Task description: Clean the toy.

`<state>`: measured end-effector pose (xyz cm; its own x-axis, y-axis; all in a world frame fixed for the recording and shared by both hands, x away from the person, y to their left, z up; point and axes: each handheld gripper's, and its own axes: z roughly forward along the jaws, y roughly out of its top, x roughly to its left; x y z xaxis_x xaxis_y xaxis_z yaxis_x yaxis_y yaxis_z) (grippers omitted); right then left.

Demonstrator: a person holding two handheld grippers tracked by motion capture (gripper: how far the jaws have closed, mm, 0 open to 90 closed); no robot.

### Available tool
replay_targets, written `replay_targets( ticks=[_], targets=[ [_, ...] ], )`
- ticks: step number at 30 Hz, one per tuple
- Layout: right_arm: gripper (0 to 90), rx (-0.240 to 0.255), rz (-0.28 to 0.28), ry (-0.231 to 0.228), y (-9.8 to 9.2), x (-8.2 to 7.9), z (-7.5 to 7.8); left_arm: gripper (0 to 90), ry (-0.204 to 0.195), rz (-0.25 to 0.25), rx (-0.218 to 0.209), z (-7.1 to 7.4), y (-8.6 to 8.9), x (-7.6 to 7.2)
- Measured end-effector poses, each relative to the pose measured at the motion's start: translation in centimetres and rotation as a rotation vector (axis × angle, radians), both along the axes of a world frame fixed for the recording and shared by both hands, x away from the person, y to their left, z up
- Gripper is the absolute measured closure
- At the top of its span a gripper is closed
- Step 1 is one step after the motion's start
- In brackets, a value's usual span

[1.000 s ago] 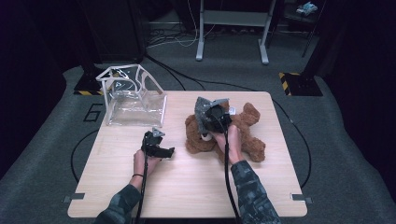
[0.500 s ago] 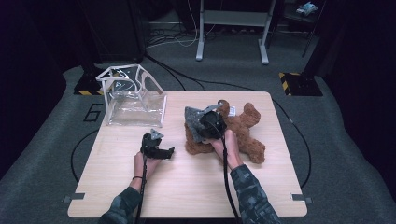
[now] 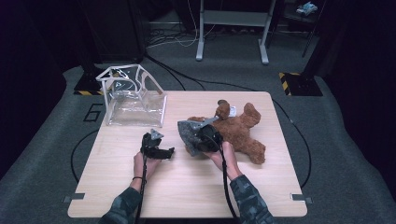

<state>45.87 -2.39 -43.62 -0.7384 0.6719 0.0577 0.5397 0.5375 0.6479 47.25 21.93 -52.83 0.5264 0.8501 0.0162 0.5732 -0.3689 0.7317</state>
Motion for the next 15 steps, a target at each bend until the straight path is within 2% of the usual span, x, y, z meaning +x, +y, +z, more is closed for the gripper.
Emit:
replay_targets(
  ticks=[5, 10, 12, 15],
  targets=[
    [76.6, 0.007, 0.023, 0.059, -0.1, -0.2, -2.4, 12.2, 0.003, -0.003, 0.000, 0.0, 0.0, 0.0],
    [76.6, -0.015, 0.029, 0.123, 0.1, -0.4, -4.5, 12.2, 0.003, -0.003, 0.001, 0.0, 0.0, 0.0],
    [76.6, -0.013, 0.034, 0.166, 0.2, -0.6, -4.9, 12.2, 0.003, -0.003, 0.000, 0.0, 0.0, 0.0],
    [76.7, 0.017, 0.047, 0.163, -0.2, -0.9, -4.4, 12.3, 0.003, -0.003, 0.000, 0.0, 0.0, 0.0]
  ],
)
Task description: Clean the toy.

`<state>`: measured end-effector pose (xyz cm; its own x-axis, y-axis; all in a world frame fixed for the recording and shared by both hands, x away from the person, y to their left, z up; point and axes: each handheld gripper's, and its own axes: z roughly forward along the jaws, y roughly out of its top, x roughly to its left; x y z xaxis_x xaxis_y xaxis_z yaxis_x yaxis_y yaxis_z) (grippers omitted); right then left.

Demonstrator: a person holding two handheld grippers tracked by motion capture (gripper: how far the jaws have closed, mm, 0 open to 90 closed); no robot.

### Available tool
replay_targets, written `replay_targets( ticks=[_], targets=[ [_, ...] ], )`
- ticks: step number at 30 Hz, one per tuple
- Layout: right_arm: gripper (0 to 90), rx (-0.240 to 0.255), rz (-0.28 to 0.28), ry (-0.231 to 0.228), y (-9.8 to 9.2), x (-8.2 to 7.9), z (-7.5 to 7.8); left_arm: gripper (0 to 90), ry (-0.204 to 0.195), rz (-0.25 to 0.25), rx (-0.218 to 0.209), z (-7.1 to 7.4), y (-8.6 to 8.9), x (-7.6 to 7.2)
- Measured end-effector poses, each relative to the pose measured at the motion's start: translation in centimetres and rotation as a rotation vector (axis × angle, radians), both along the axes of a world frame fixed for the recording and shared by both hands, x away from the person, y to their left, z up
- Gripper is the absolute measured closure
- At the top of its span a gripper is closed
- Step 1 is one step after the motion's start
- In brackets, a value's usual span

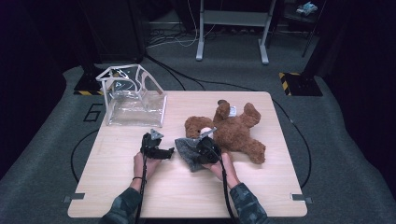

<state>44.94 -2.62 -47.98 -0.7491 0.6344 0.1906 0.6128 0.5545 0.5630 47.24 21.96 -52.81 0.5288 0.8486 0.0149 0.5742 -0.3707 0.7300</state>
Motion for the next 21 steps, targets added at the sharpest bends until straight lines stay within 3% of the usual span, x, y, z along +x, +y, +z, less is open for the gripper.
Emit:
replay_targets(
  ticks=[4, 9, 13, 17, 21],
  targets=[
    [76.9, 0.083, -0.002, -0.078, -1.4, -0.5, 3.1, 12.3, 0.000, 0.000, 0.000, 0.0, 0.0, 0.0],
    [77.4, 0.156, -0.073, -0.231, -3.1, -0.3, 7.9, 12.3, -0.001, 0.000, 0.000, 0.0, 0.0, 0.0],
    [77.5, 0.137, -0.169, -0.347, -4.0, 0.5, 10.7, 12.4, -0.004, 0.003, 0.000, 0.0, 0.0, 0.0],
    [77.5, 0.079, -0.241, -0.438, -4.4, 1.2, 11.7, 12.4, -0.005, 0.004, 0.001, 0.0, 0.0, 0.0],
    [77.6, 0.018, -0.277, -0.495, -4.6, 1.7, 12.0, 12.4, -0.005, 0.004, 0.001, 0.0, 0.0, 0.0]
  ],
)
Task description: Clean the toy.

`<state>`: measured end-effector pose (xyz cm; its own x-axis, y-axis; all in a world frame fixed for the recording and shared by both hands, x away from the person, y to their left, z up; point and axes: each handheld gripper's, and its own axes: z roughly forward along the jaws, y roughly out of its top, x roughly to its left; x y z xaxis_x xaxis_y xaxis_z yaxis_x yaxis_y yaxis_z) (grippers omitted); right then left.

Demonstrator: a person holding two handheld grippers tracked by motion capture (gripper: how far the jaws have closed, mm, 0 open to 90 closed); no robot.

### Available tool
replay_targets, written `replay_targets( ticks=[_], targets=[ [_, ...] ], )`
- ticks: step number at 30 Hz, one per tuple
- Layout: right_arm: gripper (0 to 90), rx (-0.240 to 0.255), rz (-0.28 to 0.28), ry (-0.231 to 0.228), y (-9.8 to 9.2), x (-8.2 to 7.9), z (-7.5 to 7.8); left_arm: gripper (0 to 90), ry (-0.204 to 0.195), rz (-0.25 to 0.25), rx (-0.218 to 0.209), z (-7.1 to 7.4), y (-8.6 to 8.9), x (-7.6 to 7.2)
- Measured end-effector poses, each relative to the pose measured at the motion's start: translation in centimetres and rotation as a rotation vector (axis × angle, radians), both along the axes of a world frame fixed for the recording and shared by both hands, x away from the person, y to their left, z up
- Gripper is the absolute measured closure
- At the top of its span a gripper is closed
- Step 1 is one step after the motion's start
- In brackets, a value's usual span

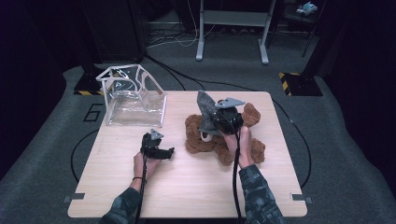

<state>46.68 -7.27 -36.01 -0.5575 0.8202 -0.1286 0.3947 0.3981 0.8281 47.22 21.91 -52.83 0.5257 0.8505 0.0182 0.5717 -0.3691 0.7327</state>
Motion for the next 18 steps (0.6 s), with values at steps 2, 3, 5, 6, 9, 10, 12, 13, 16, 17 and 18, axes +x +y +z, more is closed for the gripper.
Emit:
replay_targets(
  ticks=[2, 3, 5, 6, 9, 10, 12, 13, 16, 17, 18],
  targets=[
    [77.6, -0.036, -0.035, -0.033, 0.2, 0.1, -0.1, 12.4, 0.000, -0.001, 0.000, 0.0, 0.0, 0.0],
    [77.6, -0.049, -0.048, -0.040, 0.2, 0.1, -0.1, 12.4, 0.000, -0.001, 0.001, 0.0, 0.0, 0.0],
    [77.6, -0.071, -0.063, -0.057, 0.2, 0.3, -0.2, 12.4, 0.003, -0.004, 0.002, 0.0, 0.0, 0.0],
    [77.6, -0.105, -0.088, -0.067, 0.4, 0.3, -0.4, 12.4, 0.004, -0.007, 0.004, 0.0, 0.0, 0.0],
    [77.5, -0.153, -0.115, -0.053, 0.8, 1.0, -1.3, 12.4, 0.005, -0.006, 0.003, 0.0, 0.0, 0.0],
    [77.4, -0.181, -0.134, -0.031, 1.1, 1.4, -1.8, 12.4, 0.005, -0.006, 0.003, 0.0, 0.1, 0.0],
    [77.4, -0.172, -0.139, 0.007, 1.5, 2.0, -2.7, 12.4, 0.003, -0.003, 0.000, 0.0, 0.0, 0.0],
    [77.4, -0.216, -0.142, 0.007, 1.8, 2.2, -3.2, 12.4, 0.004, -0.003, 0.000, 0.0, 0.0, 0.0],
    [77.3, -0.231, -0.122, 0.061, 2.4, 2.8, -4.6, 12.4, 0.004, -0.003, 0.000, 0.0, 0.0, 0.0],
    [77.3, -0.232, -0.118, 0.072, 2.5, 2.9, -4.9, 12.4, 0.004, -0.003, 0.000, 0.0, 0.0, 0.0],
    [77.3, -0.226, -0.115, 0.085, 2.6, 2.8, -5.0, 12.4, 0.004, -0.003, 0.000, 0.0, 0.0, 0.0]
  ],
)
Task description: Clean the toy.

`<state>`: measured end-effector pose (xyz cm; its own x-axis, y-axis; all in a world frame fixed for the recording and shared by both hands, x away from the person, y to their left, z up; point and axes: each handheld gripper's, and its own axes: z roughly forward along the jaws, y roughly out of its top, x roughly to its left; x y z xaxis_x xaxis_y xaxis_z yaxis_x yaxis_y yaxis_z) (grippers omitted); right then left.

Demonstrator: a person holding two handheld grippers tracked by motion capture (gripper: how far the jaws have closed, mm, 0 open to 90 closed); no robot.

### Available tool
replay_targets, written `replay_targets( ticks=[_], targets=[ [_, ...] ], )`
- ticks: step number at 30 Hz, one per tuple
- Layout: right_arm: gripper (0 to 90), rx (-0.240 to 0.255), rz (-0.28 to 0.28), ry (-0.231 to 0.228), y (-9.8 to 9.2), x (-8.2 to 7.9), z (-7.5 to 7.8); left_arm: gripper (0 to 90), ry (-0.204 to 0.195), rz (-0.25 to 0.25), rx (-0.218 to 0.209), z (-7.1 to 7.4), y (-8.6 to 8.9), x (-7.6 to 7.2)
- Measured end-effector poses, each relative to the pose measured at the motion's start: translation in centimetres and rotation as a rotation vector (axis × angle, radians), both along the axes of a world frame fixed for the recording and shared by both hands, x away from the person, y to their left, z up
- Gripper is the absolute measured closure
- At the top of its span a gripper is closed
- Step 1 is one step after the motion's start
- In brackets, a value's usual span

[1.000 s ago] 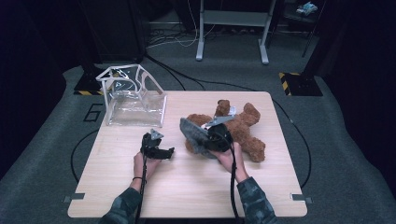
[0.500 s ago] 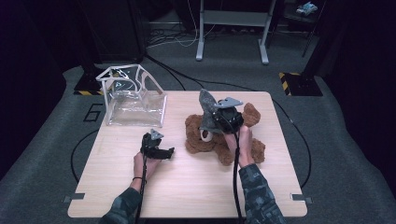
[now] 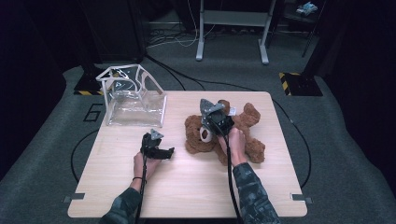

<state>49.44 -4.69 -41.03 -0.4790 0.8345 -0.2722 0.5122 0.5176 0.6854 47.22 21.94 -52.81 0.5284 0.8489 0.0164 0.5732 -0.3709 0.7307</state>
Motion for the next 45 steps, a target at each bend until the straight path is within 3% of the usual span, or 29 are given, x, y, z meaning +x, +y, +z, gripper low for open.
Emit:
replay_targets(
  ticks=[6, 12, 20, 31, 38, 45],
  targets=[
    [77.4, 0.061, 0.043, 0.057, -0.7, -1.5, 0.6, 12.4, 0.000, 0.000, 0.000, 0.0, 0.0, 0.0],
    [77.4, 0.089, 0.075, 0.074, -1.3, -3.3, 0.5, 12.4, 0.000, 0.001, 0.000, 0.0, 0.0, 0.0],
    [77.4, 0.082, 0.090, 0.105, -1.3, -5.4, 0.0, 12.4, 0.000, 0.002, 0.000, 0.0, 0.0, 0.0],
    [77.5, 0.076, 0.117, 0.163, -1.5, -6.6, -1.4, 12.4, -0.001, 0.003, 0.000, 0.0, 0.0, 0.0],
    [77.4, 0.079, 0.138, 0.251, -0.9, -6.5, -3.5, 12.4, -0.001, 0.003, 0.001, 0.0, 0.0, 0.0],
    [77.3, 0.080, 0.170, 0.359, 0.4, -5.3, -6.7, 12.4, -0.001, 0.003, 0.000, 0.0, 0.0, 0.0]
  ],
)
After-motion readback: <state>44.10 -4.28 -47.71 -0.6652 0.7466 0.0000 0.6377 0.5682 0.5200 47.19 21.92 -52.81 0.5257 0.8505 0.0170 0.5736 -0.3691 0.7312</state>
